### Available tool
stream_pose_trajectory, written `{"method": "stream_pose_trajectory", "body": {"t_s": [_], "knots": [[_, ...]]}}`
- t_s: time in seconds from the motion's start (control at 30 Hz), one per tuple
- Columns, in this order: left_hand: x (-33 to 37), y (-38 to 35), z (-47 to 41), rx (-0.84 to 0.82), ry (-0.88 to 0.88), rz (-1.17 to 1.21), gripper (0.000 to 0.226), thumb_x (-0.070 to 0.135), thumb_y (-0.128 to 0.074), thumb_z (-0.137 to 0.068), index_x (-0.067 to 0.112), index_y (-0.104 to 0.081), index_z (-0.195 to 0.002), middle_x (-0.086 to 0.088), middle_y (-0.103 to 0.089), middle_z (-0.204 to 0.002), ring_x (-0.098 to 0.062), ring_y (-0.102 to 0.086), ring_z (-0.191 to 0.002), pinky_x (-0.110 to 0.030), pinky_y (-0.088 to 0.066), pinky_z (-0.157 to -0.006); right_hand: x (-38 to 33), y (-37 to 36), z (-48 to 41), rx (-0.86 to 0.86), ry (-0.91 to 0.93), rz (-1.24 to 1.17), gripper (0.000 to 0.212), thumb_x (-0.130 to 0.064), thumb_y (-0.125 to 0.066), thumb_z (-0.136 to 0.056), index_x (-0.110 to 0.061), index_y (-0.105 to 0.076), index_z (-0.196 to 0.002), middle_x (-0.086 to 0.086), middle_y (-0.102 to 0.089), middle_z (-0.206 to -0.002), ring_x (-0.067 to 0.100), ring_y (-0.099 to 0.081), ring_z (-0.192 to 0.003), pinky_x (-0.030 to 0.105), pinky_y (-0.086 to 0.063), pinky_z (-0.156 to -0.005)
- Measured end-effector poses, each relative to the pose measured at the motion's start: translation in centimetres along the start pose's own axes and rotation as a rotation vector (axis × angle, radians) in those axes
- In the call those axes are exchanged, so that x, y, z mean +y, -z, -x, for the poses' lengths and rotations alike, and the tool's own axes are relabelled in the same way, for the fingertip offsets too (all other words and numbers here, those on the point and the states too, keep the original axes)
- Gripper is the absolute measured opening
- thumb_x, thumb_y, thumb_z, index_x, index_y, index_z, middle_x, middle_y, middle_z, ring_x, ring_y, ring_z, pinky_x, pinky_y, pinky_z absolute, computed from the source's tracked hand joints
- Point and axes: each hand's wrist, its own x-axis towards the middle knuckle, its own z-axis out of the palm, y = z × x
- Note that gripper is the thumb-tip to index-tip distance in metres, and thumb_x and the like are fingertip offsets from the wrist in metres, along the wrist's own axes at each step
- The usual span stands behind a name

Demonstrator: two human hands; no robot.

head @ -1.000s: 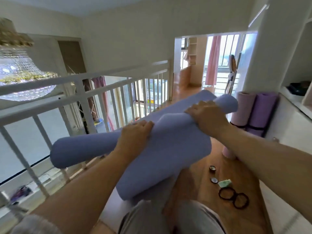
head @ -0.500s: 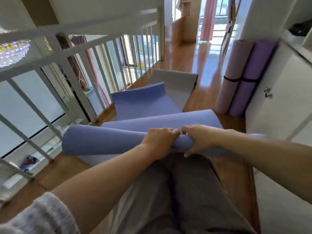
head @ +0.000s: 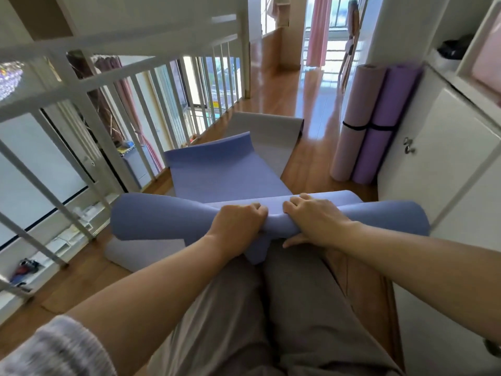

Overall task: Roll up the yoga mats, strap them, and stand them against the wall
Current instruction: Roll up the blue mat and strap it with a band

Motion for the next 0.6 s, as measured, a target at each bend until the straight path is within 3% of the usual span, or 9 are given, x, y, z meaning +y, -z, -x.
{"method": "stream_pose_trajectory", "body": {"t_s": [0.07, 0.13, 0.2, 0.27, 0.33, 0.4, 0.47, 0.53, 0.6], "knots": [[-0.8, 0.5, 0.0, 0.123, -0.035, -0.023, 0.027, 0.011, -0.082, -0.061, 0.012, -0.058, -0.073, -0.006, -0.058, -0.067, -0.027, -0.06, -0.05, -0.028, -0.041, -0.043, 0.8, -0.7, -0.1, 0.26, 0.079, 0.003, 0.053, -0.054, -0.076, -0.072, -0.01, -0.055, -0.091, 0.007, -0.062, -0.086, 0.027, -0.062, -0.078, 0.036, -0.048, -0.057], [-1.9, 2.1, -0.5, 0.225, -0.028, -0.081, 0.028, 0.006, -0.083, -0.057, 0.011, -0.059, -0.072, -0.008, -0.055, -0.064, -0.027, -0.057, -0.046, -0.029, -0.043, -0.044, 0.7, -0.8, -0.6, 0.525, 0.058, -0.117, 0.039, -0.04, -0.074, -0.075, -0.01, -0.051, -0.081, 0.009, -0.059, -0.074, 0.029, -0.059, -0.064, 0.037, -0.047, -0.046], [-2.9, 4.8, -1.2, 0.337, -0.02, -0.179, 0.025, 0.006, -0.08, -0.06, 0.011, -0.062, -0.076, -0.009, -0.057, -0.07, -0.028, -0.059, -0.051, -0.031, -0.046, -0.049, -0.1, -0.2, -2.0, 0.738, -0.031, -0.227, 0.028, -0.036, -0.061, -0.081, -0.013, -0.045, -0.083, 0.01, -0.058, -0.073, 0.028, -0.058, -0.063, 0.036, -0.048, -0.046], [-3.6, 7.0, -1.4, 0.423, 0.013, -0.264, 0.021, 0.007, -0.077, -0.062, 0.012, -0.064, -0.078, -0.008, -0.06, -0.075, -0.027, -0.061, -0.059, -0.032, -0.048, -0.052, -0.8, 0.5, -3.5, 0.856, -0.097, -0.309, 0.025, -0.033, -0.058, -0.082, -0.017, -0.038, -0.084, 0.011, -0.057, -0.073, 0.028, -0.055, -0.062, 0.031, -0.045, -0.05], [-3.8, 7.5, -1.0, 0.415, 0.03, -0.313, 0.021, 0.01, -0.078, -0.061, 0.013, -0.066, -0.078, -0.007, -0.061, -0.076, -0.027, -0.062, -0.063, -0.032, -0.048, -0.052, -0.9, 0.6, -4.2, 0.85, -0.08, -0.307, 0.033, -0.022, -0.074, -0.078, -0.015, -0.042, -0.084, 0.011, -0.058, -0.072, 0.027, -0.056, -0.061, 0.028, -0.043, -0.051], [-3.3, 5.8, 0.1, 0.339, -0.001, -0.319, 0.023, 0.011, -0.079, -0.057, 0.011, -0.066, -0.075, -0.008, -0.061, -0.072, -0.027, -0.062, -0.061, -0.03, -0.046, -0.049, -0.5, 0.1, -3.7, 0.677, 0.033, -0.203, 0.035, -0.015, -0.083, -0.071, -0.01, -0.051, -0.083, 0.011, -0.06, -0.074, 0.028, -0.06, -0.063, 0.029, -0.045, -0.052], [-1.9, 2.6, 1.5, 0.209, -0.068, -0.195, 0.01, 0.013, -0.068, -0.06, 0.012, -0.064, -0.069, -0.008, -0.06, -0.065, -0.027, -0.06, -0.054, -0.026, -0.043, -0.045, -0.4, -0.1, -2.1, 0.29, 0.128, -0.143, 0.029, -0.026, -0.076, -0.079, -0.009, -0.057, -0.093, 0.01, -0.064, -0.089, 0.029, -0.064, -0.079, 0.038, -0.051, -0.062], [0.0, 0.1, 2.7, 0.089, -0.139, -0.066, 0.01, 0.017, -0.052, -0.065, 0.015, -0.062, -0.063, -0.004, -0.058, -0.06, -0.023, -0.059, -0.049, -0.022, -0.039, -0.04, -1.1, -0.8, -0.3, -0.173, 0.133, -0.134, 0.041, -0.042, -0.067, -0.086, -0.012, -0.055, -0.109, 0.008, -0.063, -0.109, 0.026, -0.061, -0.098, 0.04, -0.05, -0.081], [1.8, -1.3, 3.3, -0.074, -0.161, 0.012, 0.011, 0.011, -0.055, -0.073, 0.012, -0.064, -0.079, -0.007, -0.062, -0.077, -0.023, -0.065, -0.066, -0.026, -0.045, -0.049, -1.9, -1.6, 1.1, -0.498, 0.115, -0.132, 0.054, -0.052, -0.067, -0.082, -0.012, -0.051, -0.116, 0.009, -0.061, -0.116, 0.027, -0.058, -0.105, 0.038, -0.046, -0.087]]}}
